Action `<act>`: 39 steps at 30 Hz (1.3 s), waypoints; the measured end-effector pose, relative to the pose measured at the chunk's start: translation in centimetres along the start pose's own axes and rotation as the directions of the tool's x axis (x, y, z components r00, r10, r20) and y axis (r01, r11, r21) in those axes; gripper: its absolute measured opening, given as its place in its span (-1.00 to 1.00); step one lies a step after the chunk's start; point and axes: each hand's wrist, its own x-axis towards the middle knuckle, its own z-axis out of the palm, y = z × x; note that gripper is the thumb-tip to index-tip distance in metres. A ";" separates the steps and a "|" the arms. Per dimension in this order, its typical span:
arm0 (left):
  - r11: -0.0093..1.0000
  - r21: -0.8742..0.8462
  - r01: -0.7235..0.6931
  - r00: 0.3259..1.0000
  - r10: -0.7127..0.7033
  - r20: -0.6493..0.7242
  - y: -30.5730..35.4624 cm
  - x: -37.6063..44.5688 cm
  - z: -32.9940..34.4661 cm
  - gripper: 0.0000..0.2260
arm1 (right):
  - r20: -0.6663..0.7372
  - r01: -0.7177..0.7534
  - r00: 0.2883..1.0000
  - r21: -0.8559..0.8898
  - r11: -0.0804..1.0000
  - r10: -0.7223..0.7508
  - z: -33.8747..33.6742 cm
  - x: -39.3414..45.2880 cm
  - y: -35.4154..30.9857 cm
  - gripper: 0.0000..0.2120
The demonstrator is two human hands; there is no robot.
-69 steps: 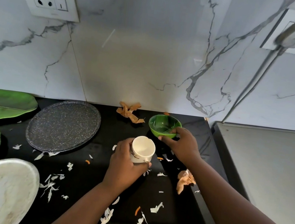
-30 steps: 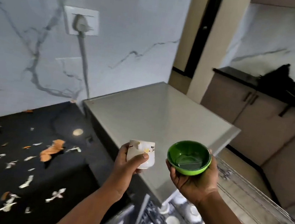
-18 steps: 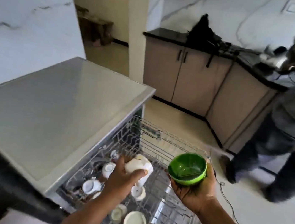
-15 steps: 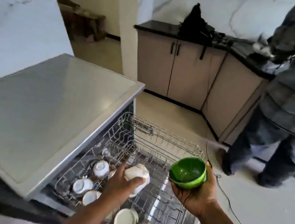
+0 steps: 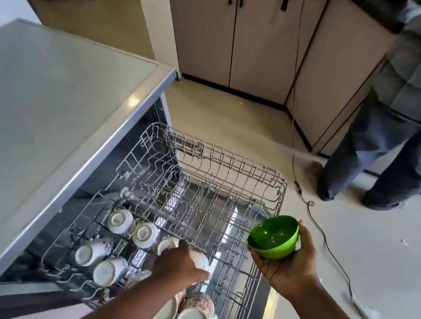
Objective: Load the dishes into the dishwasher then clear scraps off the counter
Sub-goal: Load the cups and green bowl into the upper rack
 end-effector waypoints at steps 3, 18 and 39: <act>0.998 0.061 0.009 0.999 -0.011 0.033 0.2 2.4 1.4 -0.07 | -0.018 0.003 1.000 -0.015 1.000 -0.003 0.1 1.9 -0.3 -0.24; 0.947 0.286 -0.149 0.988 0.151 0.016 -0.1 6.4 4.7 -0.11 | -0.075 0.013 0.997 -0.270 0.963 -0.035 2.0 9.1 -0.1 -0.25; 0.860 0.438 -0.260 0.960 0.279 0.023 -1.0 7.0 5.8 -0.20 | 0.091 -0.136 0.913 -0.851 -0.507 -0.398 5.1 18.2 3.2 -0.07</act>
